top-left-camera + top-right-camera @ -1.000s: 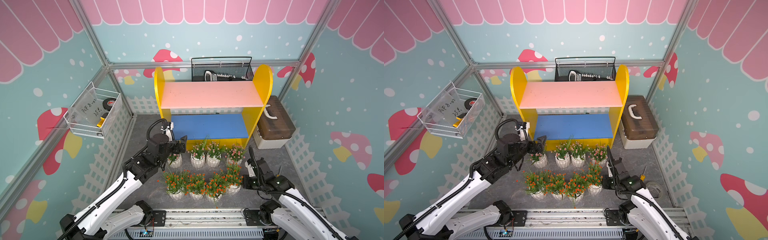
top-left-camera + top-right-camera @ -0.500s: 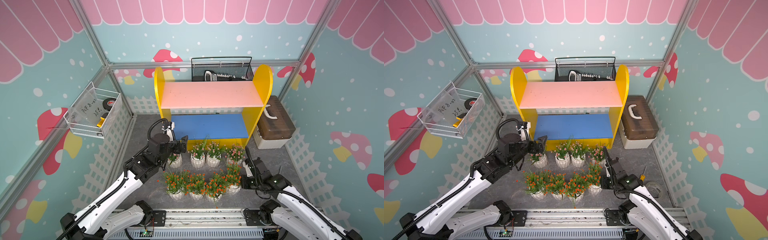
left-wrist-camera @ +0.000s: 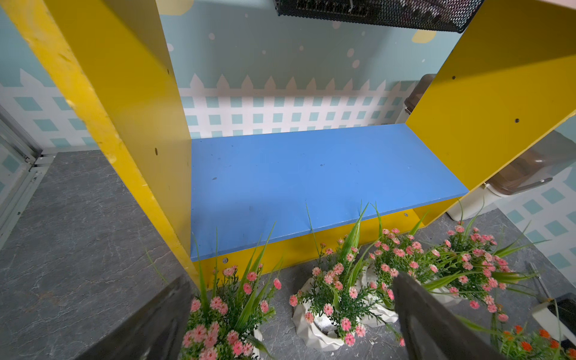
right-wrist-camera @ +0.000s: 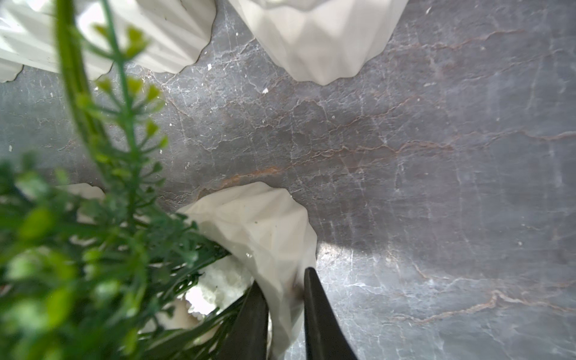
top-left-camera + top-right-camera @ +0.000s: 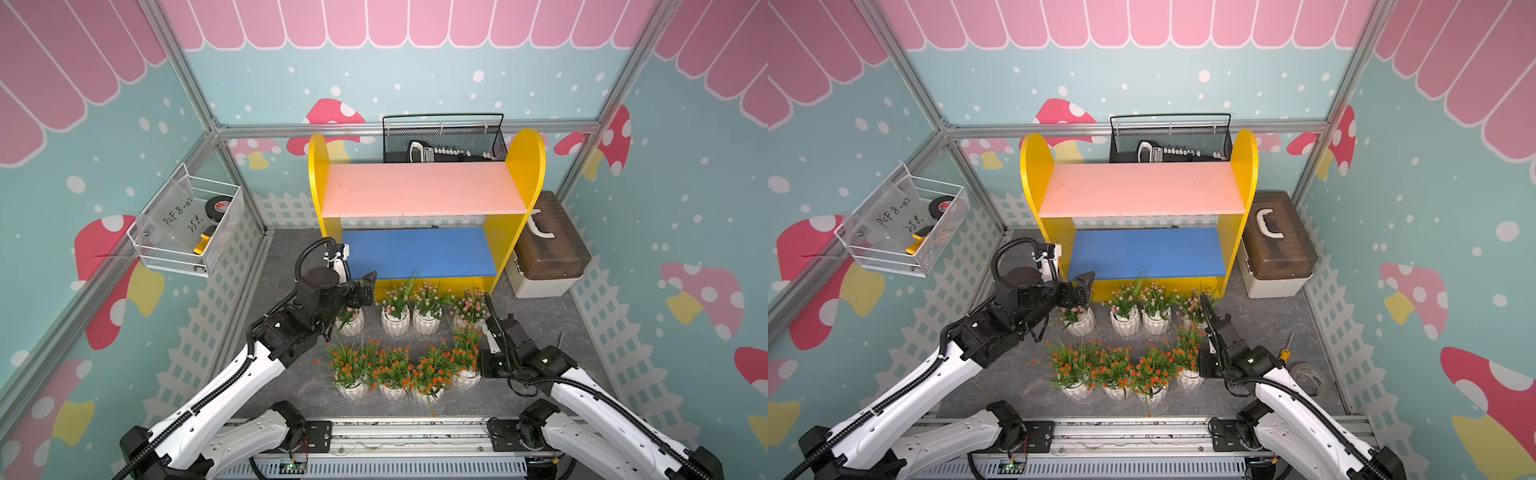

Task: Place the baby's breath potted plants on the rack by color
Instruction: Pick up the baby's breath potted plant from the center of the board.

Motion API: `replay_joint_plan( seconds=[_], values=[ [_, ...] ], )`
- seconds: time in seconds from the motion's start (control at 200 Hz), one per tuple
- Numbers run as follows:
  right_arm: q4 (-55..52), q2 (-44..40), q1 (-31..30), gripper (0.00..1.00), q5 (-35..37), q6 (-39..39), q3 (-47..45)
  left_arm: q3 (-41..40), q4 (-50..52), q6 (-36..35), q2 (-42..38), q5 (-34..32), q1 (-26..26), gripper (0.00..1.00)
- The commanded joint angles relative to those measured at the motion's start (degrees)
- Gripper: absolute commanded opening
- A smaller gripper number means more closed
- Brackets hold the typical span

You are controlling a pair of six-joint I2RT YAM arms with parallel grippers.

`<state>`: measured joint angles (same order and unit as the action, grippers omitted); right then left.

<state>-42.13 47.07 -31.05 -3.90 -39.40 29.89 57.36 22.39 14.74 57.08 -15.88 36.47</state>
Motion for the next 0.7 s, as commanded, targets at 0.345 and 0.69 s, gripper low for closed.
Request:
replay_joint_plan(
  seconds=[0.345,0.69],
  values=[
    [-2.77,2.59,-1.56,0.0,6.09,-1.73,0.02,-1.28,-1.45,-0.06,-1.89,-1.5,0.36,0.99],
    [-5.16,-0.09,-1.65,0.0,6.2,-1.69,5.07,-1.1,-1.89,-0.92,-2.19,-1.01,0.36,0.99]
  ],
)
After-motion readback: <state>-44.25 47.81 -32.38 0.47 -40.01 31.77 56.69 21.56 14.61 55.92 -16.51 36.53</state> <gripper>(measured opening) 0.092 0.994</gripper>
